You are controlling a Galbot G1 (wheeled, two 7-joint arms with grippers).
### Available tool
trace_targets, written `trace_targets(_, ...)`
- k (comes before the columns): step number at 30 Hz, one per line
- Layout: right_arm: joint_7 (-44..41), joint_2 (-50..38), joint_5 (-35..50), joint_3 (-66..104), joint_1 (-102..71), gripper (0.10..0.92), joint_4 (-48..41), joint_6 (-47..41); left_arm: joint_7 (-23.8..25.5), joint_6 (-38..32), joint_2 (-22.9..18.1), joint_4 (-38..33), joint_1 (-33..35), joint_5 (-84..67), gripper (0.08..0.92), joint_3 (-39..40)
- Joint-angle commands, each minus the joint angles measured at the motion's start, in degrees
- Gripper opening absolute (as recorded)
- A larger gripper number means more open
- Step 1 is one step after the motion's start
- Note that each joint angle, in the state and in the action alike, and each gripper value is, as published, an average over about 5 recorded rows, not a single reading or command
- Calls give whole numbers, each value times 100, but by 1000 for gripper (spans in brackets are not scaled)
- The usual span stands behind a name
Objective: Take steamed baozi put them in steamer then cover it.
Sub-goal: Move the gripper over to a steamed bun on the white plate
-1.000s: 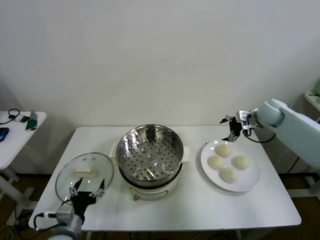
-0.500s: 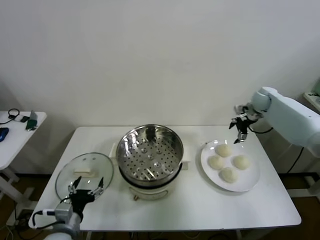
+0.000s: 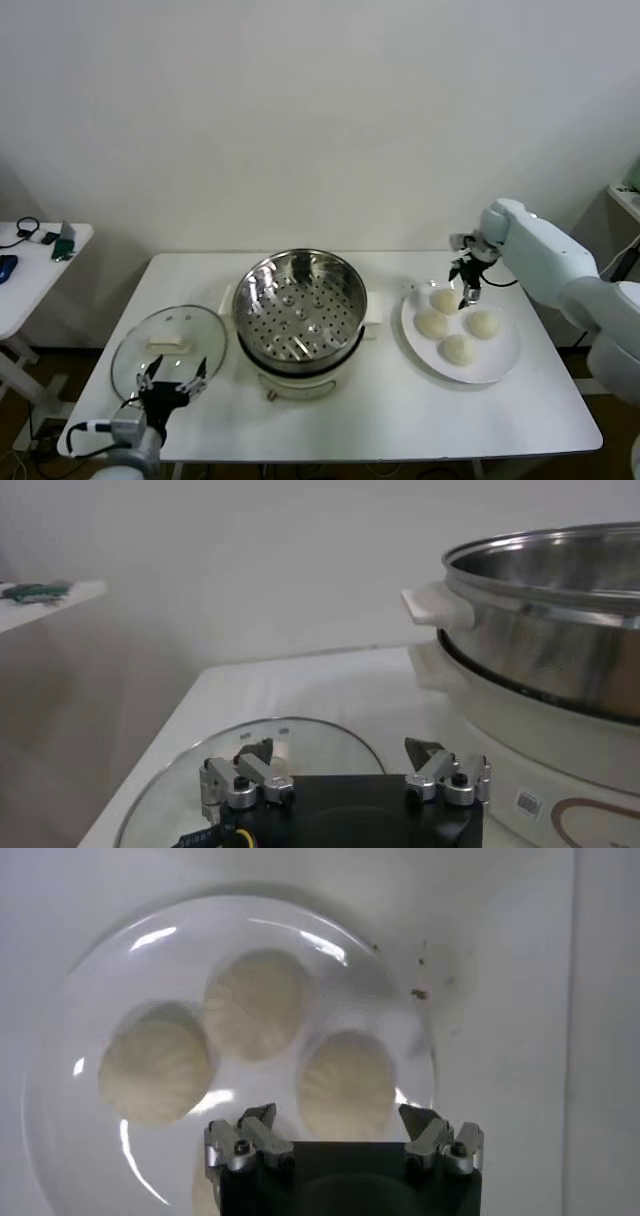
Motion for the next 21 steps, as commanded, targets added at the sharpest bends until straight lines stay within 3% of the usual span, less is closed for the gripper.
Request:
trace_targets(1,215,232,-538,578,-244,823,-441,122,1,-17,18,58,-30,4,823,19)
trace_targets(21,468,391,-596,671,-275,823,-518,146,-3,-66,55,168,-115,-19,823,83)
